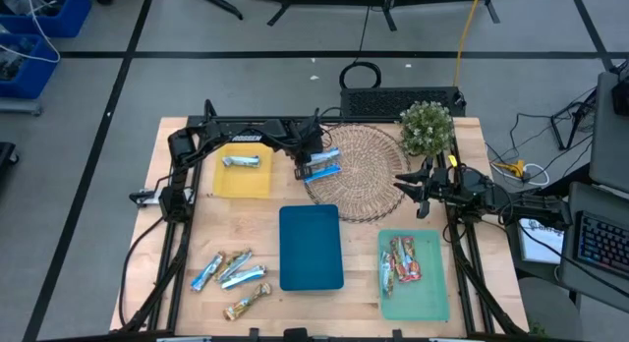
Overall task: Pick and place Granola Bars by type
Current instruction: Put the blue granola bar into the yellow bin
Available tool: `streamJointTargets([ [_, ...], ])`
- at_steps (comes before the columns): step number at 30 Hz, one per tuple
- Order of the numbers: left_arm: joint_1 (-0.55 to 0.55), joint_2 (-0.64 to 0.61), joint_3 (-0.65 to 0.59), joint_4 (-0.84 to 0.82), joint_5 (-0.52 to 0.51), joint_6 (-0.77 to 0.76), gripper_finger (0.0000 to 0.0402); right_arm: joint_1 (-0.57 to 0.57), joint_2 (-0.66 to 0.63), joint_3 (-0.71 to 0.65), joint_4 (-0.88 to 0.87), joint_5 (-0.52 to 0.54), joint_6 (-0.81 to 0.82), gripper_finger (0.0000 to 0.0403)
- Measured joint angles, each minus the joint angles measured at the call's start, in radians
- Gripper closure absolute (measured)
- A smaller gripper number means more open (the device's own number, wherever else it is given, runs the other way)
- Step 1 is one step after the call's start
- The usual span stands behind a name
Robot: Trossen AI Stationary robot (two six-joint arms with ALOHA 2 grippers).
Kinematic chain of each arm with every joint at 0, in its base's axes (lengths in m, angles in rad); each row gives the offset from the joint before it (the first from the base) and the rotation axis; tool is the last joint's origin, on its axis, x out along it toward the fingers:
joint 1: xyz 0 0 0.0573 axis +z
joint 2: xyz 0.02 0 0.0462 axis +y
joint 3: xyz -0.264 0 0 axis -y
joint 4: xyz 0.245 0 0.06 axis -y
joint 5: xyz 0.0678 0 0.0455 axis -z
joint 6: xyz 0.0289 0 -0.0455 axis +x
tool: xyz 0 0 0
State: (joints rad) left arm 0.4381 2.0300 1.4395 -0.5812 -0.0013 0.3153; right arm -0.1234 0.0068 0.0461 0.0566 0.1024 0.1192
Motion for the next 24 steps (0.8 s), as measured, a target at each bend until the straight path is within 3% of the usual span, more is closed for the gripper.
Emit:
streamJointTargets([
  [7,-0.007,0.000,0.000,0.004,-0.050,-0.006,0.0398,0.000,0.000,0.000,0.000,0.000,0.000,0.0303],
  [24,-0.028,-0.004,0.000,0.115,-0.051,-0.007,0.0400,0.000,0.000,0.000,0.000,0.000,0.000,0.0303],
])
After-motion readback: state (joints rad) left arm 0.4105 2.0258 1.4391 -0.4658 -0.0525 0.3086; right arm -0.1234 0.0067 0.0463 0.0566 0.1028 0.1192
